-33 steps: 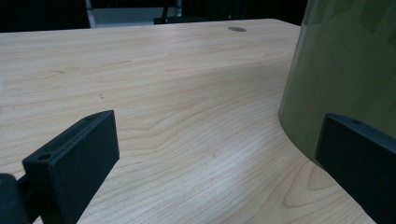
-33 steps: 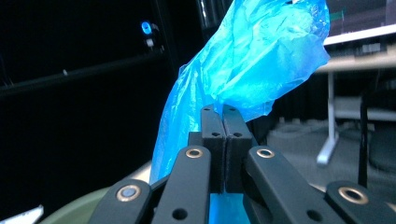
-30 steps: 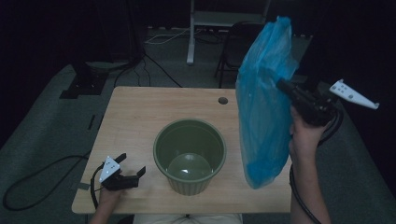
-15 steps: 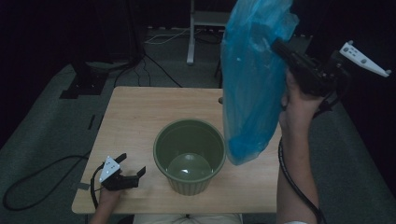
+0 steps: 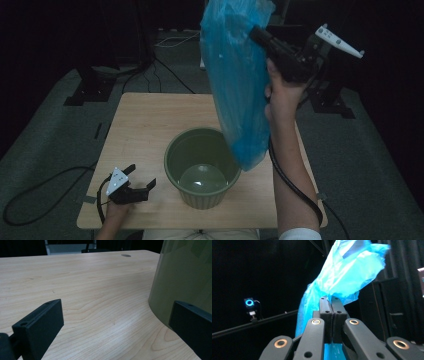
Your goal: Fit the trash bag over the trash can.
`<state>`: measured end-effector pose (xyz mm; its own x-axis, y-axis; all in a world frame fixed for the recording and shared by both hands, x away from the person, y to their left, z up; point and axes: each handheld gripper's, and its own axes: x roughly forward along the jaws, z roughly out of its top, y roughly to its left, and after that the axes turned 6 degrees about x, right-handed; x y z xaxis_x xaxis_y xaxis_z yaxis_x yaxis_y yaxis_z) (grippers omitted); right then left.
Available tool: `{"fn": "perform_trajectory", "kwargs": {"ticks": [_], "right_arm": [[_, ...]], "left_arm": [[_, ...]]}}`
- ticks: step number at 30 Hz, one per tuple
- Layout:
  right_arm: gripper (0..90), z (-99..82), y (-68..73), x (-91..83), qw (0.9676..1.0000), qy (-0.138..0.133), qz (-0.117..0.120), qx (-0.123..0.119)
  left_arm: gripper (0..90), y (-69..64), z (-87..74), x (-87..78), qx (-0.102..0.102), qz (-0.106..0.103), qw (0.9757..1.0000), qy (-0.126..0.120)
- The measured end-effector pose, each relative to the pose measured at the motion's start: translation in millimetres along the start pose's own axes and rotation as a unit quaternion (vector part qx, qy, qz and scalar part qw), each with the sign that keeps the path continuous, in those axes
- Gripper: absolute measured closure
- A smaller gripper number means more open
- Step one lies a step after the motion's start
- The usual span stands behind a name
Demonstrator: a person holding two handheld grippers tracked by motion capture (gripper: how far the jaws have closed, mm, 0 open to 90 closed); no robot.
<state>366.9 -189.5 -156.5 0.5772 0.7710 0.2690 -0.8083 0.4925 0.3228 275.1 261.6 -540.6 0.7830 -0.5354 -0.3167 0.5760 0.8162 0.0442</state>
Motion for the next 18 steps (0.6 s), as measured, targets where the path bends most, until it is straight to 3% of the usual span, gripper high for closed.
{"fn": "perform_trajectory", "kwargs": {"ticks": [4, 10, 12, 13, 14, 18], "right_arm": [[89.7, 9.3, 11.5, 9.7, 0.9997, -0.019, 0.014, -0.002], [89.7, -6.4, 16.7, 26.4, 0.9997, -0.007, 0.024, 0.005], [89.7, -30.8, 14.1, 29.8, 0.9994, 0.009, 0.030, 0.015], [89.7, -30.8, 14.1, 29.8, 0.9994, 0.009, 0.030, 0.015], [89.7, -52.1, 11.0, 28.7, 0.9988, 0.021, 0.033, 0.028], [89.7, -93.1, 4.0, 25.2, 0.9977, 0.047, 0.028, 0.041]], "left_arm": [[0.2, -0.1, 0.0, -0.1, 0.002, 0.001, 1.0000, 0.000], [0.2, -0.2, -0.1, -0.2, 0.002, 0.000, 1.0000, -0.001], [0.2, 0.0, -0.1, -0.2, 0.002, 0.000, 1.0000, -0.001], [0.2, 0.1, -0.1, -0.2, 0.001, 0.000, 1.0000, -0.001], [0.2, 0.2, -0.1, -0.1, 0.000, 0.001, 1.0000, -0.001], [0.2, 0.6, 0.1, 0.0, -0.002, 0.002, 1.0000, 0.001]]}}
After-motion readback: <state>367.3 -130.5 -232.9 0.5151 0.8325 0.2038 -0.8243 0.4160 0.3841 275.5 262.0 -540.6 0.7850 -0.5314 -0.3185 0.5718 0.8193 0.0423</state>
